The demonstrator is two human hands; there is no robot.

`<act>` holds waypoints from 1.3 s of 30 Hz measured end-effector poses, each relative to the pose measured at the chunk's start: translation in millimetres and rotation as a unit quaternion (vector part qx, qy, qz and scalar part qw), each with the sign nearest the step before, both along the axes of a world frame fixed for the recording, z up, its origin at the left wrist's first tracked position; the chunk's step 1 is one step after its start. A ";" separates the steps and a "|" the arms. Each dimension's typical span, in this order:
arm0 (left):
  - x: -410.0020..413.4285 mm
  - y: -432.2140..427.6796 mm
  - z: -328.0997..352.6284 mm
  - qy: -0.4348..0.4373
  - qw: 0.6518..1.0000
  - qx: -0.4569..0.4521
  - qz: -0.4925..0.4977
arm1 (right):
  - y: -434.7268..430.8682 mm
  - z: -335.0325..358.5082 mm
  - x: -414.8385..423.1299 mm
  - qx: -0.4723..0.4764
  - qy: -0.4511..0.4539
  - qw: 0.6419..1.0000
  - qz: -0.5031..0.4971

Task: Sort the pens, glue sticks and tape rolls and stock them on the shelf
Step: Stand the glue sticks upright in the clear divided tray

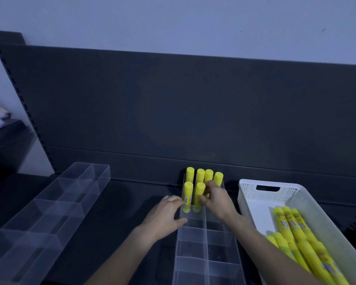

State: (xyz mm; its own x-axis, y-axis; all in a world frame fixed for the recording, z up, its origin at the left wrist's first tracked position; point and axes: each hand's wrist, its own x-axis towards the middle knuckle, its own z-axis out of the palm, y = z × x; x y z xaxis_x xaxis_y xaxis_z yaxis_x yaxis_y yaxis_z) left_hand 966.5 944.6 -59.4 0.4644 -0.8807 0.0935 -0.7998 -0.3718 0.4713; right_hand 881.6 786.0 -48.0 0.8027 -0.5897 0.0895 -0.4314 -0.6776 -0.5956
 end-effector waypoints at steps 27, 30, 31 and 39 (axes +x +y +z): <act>-5.2 -7.9 12.7 -0.032 0.997 0.072 -0.010 | 17.2 -0.4 -9.1 0.063 -0.064 0.994 -0.069; -12.8 -10.8 17.0 -0.065 0.994 0.093 0.008 | 13.0 9.1 -29.9 0.063 -0.071 0.993 -0.072; -16.3 -13.3 18.3 -0.076 0.993 0.092 0.019 | 10.0 14.3 -41.3 0.060 -0.081 0.992 -0.076; -101.3 -65.7 47.4 -0.014 0.999 -0.047 -0.008 | -54.9 47.4 -172.7 0.043 -0.038 0.991 -0.124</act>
